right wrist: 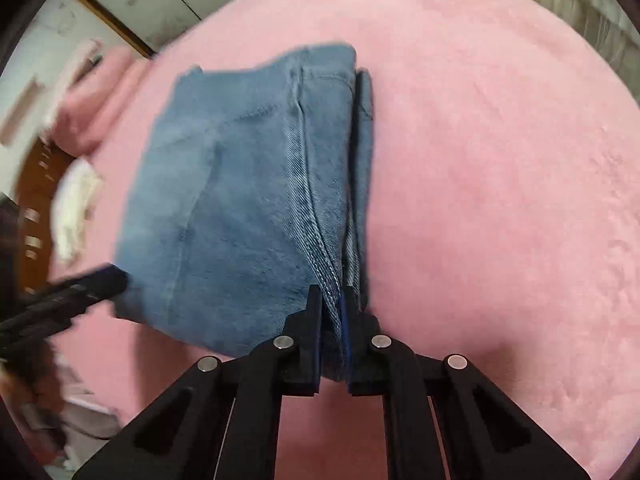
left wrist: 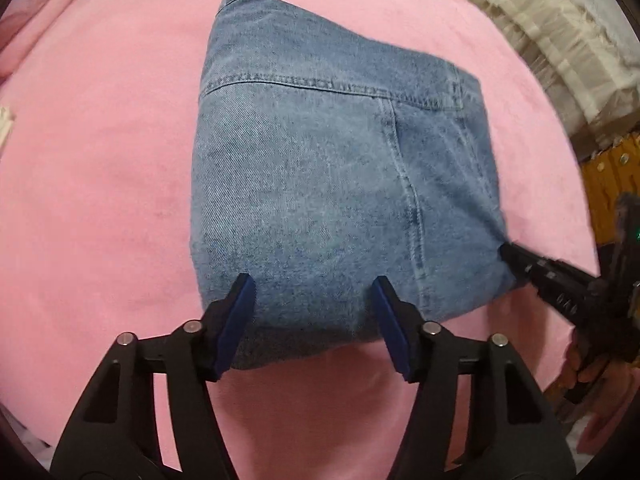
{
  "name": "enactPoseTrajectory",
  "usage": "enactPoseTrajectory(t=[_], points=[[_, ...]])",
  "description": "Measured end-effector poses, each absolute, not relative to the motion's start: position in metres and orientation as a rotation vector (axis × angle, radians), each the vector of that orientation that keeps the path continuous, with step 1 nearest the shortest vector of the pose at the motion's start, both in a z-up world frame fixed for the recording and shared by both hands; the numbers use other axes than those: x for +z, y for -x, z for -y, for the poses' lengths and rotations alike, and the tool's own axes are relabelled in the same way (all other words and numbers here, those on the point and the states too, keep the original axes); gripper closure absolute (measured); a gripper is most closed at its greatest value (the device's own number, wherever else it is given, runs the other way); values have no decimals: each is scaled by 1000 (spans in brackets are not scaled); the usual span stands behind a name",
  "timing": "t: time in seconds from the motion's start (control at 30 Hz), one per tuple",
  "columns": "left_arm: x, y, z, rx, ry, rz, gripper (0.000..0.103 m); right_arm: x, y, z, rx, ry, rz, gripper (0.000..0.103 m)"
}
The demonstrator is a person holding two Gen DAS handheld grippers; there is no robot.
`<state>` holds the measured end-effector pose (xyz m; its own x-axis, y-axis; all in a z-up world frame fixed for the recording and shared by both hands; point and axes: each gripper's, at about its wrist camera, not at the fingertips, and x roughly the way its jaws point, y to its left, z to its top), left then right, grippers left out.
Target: Fold large clothes
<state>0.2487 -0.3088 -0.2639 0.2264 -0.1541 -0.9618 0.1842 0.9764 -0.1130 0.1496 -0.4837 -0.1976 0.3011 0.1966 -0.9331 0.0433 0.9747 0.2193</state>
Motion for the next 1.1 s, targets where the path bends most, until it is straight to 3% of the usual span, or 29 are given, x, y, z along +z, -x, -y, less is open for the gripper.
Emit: enactPoseTrajectory(t=[0.2, 0.27, 0.37, 0.4, 0.47, 0.5, 0.63, 0.77, 0.83, 0.9, 1.1], points=[[-250, -247, 294, -275, 100, -1300, 68, -152, -133, 469, -93, -153, -1145, 75], [-252, -247, 293, -303, 125, -1324, 84, -135, -128, 473, -61, -182, -1092, 73], [-262, -248, 291, -340, 182, -1372, 97, -128, -130, 460, 28, -293, -1073, 73], [-267, -249, 291, -340, 186, -1385, 98, -131, -134, 453, 80, -324, -1089, 75], [-278, -251, 290, -335, 196, -1412, 99, -142, -142, 429, 208, -358, -1142, 97], [-284, -252, 287, -321, 224, -1427, 99, -147, -144, 412, 269, -325, -1155, 102], [-302, -252, 271, -297, 359, -1450, 98, -173, -150, 371, 346, -281, -1198, 102], [-305, -249, 277, -290, 301, -1432, 98, -204, -160, 364, 303, -309, -1268, 102], [-303, -247, 278, -278, 269, -1426, 102, -203, -157, 376, 303, -286, -1254, 103], [-302, -245, 271, -255, 271, -1421, 102, -197, -148, 398, 190, -159, -1230, 103], [-290, -248, 270, -201, 281, -1440, 102, -167, -124, 440, 84, -158, -1187, 103]])
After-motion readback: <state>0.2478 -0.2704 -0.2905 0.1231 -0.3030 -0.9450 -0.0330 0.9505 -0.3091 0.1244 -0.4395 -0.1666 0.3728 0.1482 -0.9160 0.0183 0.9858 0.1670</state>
